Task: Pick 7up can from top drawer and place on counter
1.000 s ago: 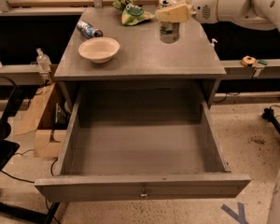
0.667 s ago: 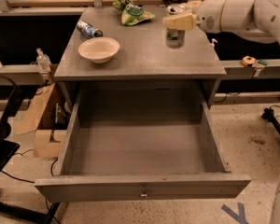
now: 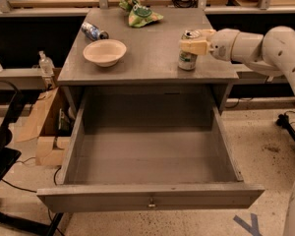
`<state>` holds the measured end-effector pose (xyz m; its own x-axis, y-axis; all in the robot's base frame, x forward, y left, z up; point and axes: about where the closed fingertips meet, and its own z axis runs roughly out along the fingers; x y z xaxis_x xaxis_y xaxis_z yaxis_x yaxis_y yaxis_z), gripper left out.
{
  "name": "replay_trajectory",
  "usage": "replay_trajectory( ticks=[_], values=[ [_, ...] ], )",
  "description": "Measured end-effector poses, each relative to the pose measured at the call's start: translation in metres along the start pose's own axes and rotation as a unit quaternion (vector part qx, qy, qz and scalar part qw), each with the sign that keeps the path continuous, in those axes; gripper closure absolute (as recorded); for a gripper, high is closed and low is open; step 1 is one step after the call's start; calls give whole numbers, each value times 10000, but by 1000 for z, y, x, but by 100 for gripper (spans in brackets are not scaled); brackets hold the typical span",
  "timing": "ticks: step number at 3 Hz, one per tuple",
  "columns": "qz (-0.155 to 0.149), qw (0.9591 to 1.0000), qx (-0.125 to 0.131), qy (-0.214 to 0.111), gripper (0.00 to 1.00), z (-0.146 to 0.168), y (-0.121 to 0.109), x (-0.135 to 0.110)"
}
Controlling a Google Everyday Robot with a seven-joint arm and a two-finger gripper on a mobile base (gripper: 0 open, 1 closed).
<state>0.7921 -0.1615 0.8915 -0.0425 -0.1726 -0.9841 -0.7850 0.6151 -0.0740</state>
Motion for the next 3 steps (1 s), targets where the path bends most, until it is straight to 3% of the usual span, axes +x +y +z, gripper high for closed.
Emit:
replay_trajectory(
  ticks=[1, 3],
  values=[
    [55, 10000, -2, -2, 87, 0, -2, 2],
    [55, 10000, -2, -2, 40, -1, -2, -5]
  ],
)
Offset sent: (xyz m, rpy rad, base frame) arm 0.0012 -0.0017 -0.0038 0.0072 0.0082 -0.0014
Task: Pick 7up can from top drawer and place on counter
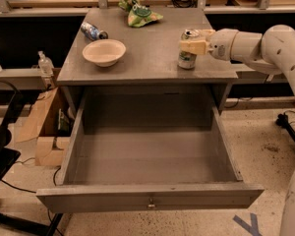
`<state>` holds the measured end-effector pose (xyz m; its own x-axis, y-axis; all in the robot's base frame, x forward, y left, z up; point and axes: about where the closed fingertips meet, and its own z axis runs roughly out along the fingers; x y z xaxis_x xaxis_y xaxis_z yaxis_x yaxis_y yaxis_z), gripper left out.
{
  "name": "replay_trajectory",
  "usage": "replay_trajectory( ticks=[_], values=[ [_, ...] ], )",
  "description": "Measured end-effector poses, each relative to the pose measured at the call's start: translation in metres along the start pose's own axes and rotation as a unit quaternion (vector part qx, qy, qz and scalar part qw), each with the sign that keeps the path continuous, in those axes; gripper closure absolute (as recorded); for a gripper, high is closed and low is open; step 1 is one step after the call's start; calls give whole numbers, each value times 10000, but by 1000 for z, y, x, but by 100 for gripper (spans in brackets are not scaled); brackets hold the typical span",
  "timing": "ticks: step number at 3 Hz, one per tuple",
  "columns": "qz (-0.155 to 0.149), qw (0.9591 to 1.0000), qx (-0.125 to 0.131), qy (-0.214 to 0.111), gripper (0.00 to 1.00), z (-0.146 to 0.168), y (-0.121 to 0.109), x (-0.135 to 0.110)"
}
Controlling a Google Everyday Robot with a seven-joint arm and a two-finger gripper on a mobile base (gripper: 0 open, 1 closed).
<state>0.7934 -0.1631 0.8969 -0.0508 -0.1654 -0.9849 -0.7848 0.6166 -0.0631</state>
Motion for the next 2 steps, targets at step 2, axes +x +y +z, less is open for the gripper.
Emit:
replay_trajectory(
  ticks=[2],
  values=[
    [8, 10000, -50, -2, 0, 6, 4, 0]
  ],
)
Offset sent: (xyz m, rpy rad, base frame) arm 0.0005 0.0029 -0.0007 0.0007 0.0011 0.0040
